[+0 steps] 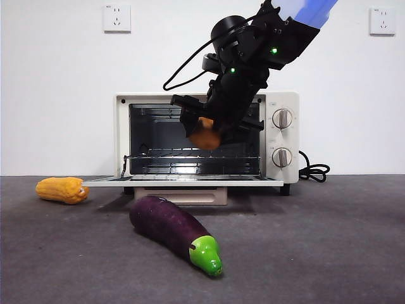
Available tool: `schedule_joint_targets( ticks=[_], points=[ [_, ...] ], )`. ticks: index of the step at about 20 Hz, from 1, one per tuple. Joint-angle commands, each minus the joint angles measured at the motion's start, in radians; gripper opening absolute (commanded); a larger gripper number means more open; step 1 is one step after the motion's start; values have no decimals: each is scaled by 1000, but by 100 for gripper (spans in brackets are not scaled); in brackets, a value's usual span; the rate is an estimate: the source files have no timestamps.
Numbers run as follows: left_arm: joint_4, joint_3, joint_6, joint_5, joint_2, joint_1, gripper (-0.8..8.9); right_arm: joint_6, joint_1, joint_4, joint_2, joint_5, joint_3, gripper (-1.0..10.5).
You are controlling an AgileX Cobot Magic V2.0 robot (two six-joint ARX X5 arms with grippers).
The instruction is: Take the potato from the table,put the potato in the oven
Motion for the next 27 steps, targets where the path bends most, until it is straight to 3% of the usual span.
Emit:
schedule_joint_targets(
  ticks=[1, 7, 13, 19, 22, 25, 27],
  points=[
    [4, -3, 8, -3, -2, 3, -5, 8, 0, 5, 22, -2, 2, 464],
    [4, -3, 8, -3, 1, 3, -5, 14, 3, -20, 18, -22, 7, 506],
    [4, -3, 9, -3, 5, 3, -5, 26, 24, -301, -66, -37, 66, 504],
    [4, -3, 8, -3, 6, 3, -5, 24, 89, -673, -273, 70, 66, 500],
    [5, -3, 3, 2, 23, 3, -5, -69, 172, -822, -415, 191, 66, 499],
    [6, -14, 4, 2, 59, 3, -5, -143, 279, -895, -583, 268, 66, 372],
    [21, -43, 6, 3, 88, 3, -5, -148, 340, -943, -689, 294, 66, 176]
  ],
)
